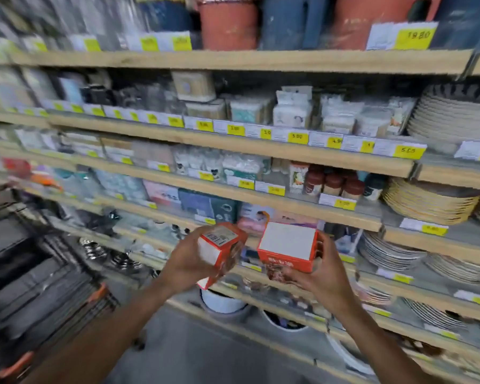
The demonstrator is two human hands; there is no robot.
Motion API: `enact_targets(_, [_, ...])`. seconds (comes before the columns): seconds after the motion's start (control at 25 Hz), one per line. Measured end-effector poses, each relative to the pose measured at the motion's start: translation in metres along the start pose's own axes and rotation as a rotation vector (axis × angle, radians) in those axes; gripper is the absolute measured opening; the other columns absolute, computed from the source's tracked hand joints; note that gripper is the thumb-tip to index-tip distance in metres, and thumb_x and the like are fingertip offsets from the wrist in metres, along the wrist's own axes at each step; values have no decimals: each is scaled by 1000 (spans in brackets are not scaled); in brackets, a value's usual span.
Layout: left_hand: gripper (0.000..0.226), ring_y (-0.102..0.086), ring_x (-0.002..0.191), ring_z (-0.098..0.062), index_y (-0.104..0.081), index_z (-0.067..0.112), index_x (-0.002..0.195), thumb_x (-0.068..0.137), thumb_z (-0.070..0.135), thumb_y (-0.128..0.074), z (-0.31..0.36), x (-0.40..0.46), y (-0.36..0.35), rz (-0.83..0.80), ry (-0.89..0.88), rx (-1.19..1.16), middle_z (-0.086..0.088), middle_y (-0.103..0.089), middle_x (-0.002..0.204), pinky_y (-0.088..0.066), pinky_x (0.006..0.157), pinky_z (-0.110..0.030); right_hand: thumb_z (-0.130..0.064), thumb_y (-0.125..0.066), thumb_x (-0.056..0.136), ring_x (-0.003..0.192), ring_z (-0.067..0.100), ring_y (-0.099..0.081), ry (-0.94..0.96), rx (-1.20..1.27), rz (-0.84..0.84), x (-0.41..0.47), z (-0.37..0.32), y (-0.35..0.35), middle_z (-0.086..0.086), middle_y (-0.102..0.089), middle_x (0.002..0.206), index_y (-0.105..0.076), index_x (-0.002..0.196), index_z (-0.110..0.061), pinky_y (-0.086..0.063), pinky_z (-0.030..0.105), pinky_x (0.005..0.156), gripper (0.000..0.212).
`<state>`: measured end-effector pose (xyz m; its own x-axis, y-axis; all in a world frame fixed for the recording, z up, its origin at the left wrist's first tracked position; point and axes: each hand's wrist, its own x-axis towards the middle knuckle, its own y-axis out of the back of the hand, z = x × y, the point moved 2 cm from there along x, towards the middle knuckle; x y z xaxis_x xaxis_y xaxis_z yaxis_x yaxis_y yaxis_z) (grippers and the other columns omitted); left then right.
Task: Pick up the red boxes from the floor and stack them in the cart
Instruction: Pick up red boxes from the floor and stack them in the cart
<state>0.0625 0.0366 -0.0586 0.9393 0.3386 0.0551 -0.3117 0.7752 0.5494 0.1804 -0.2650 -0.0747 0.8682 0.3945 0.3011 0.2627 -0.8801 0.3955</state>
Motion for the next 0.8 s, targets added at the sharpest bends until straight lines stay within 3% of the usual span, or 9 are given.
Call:
enact_targets(0.08, [86, -66, 103, -7, -51, 26, 125, 53, 10, -95, -20, -34, 40, 138, 92, -28, 9, -69, 110, -53, 88, -23, -23, -97, 64, 114, -11, -53, 67, 13, -114, 13, -17, -48, -19, -50, 127, -38, 141, -19, -39, 1, 88, 97])
enact_targets(0.16, [83, -63, 94, -5, -48, 32, 122, 53, 22, -93, -30, -66, 74, 238, 160, 0, 13, -65, 104, -52, 81, -19, -23, -97, 64, 114, -17, -50, 117, 42, -204, 22, -36, -93, -20, -50, 128, -35, 143, -21, -41, 2, 88, 100])
enact_targets(0.24, [92, -67, 105, -17, -52, 24, 126, 44, 17, -92, -52, -98, 110, 305, 203, -48, 5, -71, 109, -54, 92, -32, -29, -97, 62, 117, -16, -50, 186, 67, -277, 27, -60, -146, -12, -52, 130, -34, 142, -26, -47, 13, 92, 102])
enact_targets(0.32, [91, -67, 103, -15, -52, 23, 124, 44, 8, -92, -79, -130, 146, 421, 272, -10, 7, -74, 104, -52, 90, -22, -35, -96, 60, 121, -5, -52, 230, 79, -349, 30, -85, -199, -6, -49, 136, -32, 147, -28, -48, 23, 98, 109])
enact_targets(0.4, [87, -66, 93, -8, -49, 30, 125, 54, 10, -93, -102, -159, 184, 508, 318, 16, 14, -68, 102, -49, 75, -11, -31, -97, 61, 124, 5, -53, 277, 75, -440, 32, -110, -252, -4, -46, 141, -30, 151, -33, -48, 28, 100, 113])
enact_targets(0.52, [93, -64, 101, -2, -50, 31, 134, 54, 16, -96, -150, -200, 239, 597, 354, 61, 17, -67, 111, -48, 77, -9, -25, -98, 61, 121, 0, -55, 324, 99, -534, 31, -135, -330, -5, -50, 136, -37, 144, -31, -54, 34, 97, 103])
enact_targets(0.6, [95, -63, 107, -3, -50, 30, 135, 53, 22, -98, -184, -227, 275, 666, 415, 69, 17, -66, 115, -49, 87, -14, -25, -98, 61, 120, -1, -57, 337, 88, -601, 29, -152, -389, -8, -53, 135, -38, 139, -31, -55, 37, 95, 99])
enact_targets(0.68, [97, -62, 111, -9, -50, 29, 136, 52, 27, -99, -215, -248, 309, 708, 472, 66, 14, -64, 118, -52, 95, -28, -37, -96, 59, 120, 6, -59, 362, 61, -640, 25, -170, -445, -12, -56, 132, -37, 137, -32, -56, 41, 91, 98])
enact_targets(0.8, [100, -62, 112, -14, -51, 34, 132, 43, 47, -95, -262, -269, 346, 778, 551, 60, 9, -65, 120, -54, 97, -37, -52, -90, 55, 118, 16, -62, 387, 19, -666, 21, -184, -516, -10, -59, 133, -37, 138, -32, -56, 45, 86, 101])
